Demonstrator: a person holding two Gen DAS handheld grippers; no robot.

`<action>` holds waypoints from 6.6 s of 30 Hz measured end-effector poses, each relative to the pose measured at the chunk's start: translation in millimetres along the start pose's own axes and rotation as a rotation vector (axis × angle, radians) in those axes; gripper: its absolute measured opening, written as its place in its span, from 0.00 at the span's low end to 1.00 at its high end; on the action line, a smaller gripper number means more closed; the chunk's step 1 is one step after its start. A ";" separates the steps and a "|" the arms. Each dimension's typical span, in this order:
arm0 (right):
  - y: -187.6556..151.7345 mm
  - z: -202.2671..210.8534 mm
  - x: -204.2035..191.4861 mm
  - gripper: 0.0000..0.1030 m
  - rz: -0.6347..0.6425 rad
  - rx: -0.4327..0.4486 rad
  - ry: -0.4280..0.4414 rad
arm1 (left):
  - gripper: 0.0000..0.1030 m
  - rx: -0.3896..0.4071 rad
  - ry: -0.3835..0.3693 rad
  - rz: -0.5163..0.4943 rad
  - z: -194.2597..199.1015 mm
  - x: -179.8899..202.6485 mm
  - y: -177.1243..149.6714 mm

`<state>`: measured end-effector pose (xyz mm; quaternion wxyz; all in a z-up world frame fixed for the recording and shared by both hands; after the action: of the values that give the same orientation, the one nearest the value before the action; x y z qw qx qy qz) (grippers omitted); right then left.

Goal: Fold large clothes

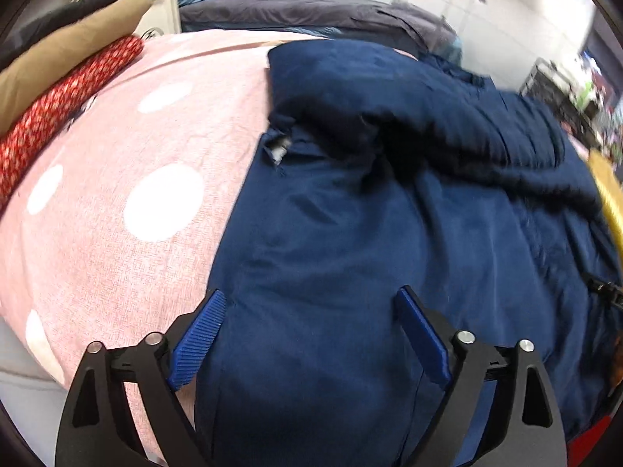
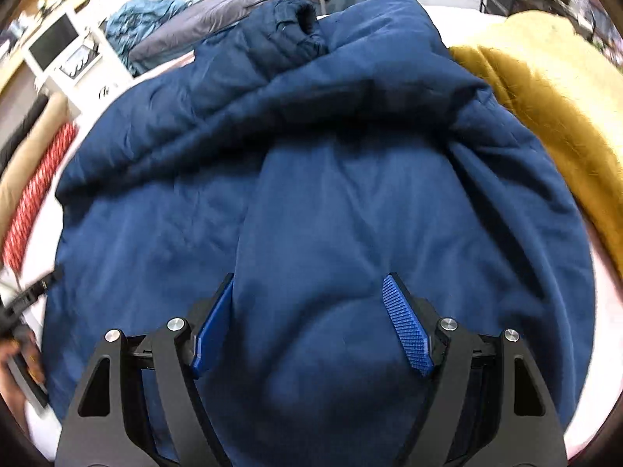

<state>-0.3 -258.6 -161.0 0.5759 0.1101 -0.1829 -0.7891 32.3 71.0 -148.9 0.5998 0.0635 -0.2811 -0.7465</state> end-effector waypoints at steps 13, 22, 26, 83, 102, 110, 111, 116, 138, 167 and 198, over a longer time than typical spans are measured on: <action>-72.2 23.2 -0.8 0.86 0.395 -0.058 -0.124 | 0.89 -0.049 -0.055 -0.034 20.2 -2.5 -31.8; -94.8 22.4 12.0 0.94 0.400 -0.048 -0.162 | 0.94 -0.079 -0.032 -0.096 15.7 -0.4 -51.7; -90.1 13.2 20.5 0.95 0.373 -0.082 -0.140 | 0.95 -0.063 -0.017 -0.044 8.8 -4.9 -48.6; -122.5 48.6 146.3 0.19 0.004 -0.234 0.243 | 0.24 -0.205 -0.558 0.063 50.0 -34.6 -111.1; -116.1 88.2 121.4 0.11 0.010 -0.213 0.545 | 0.19 -0.158 -0.567 -0.058 94.5 -17.2 -55.7; -22.3 102.1 125.3 0.11 -0.050 -0.044 0.685 | 0.19 0.040 -0.576 0.035 111.1 -44.7 23.2; -9.2 103.1 129.9 0.11 -0.067 -0.018 0.696 | 0.19 0.052 -0.575 0.053 107.1 -50.9 38.3; 50.9 97.7 148.3 0.11 -0.124 0.053 0.718 | 0.19 0.121 -0.570 0.115 89.7 -60.5 99.5; 144.5 -3.0 196.3 0.11 -0.507 0.027 0.606 | 0.21 0.098 -0.470 0.254 -1.0 -46.4 203.9; 158.5 -56.0 195.9 0.30 -0.702 -0.050 0.528 | 0.84 0.168 -0.392 0.372 32.5 -89.9 136.4; 138.9 -5.3 88.9 0.76 0.032 0.285 -0.124 | 0.88 0.108 -0.140 -0.003 -28.7 -24.2 158.8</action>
<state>94.6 -381.3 -104.8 0.5548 0.1390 -0.3299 -0.7510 187.8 64.2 -99.9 0.5733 0.0437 -0.3621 -0.7337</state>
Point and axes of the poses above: each gripper's, at about its wrist camera, not at the fingertips, and z roughly against the way its jaws point, x to its right, y to its top, the point moved 1 cm from there along -z, roughly the way its jaws point, and after that the axes turned 12 degrees about -y, right-handed, at the moved point
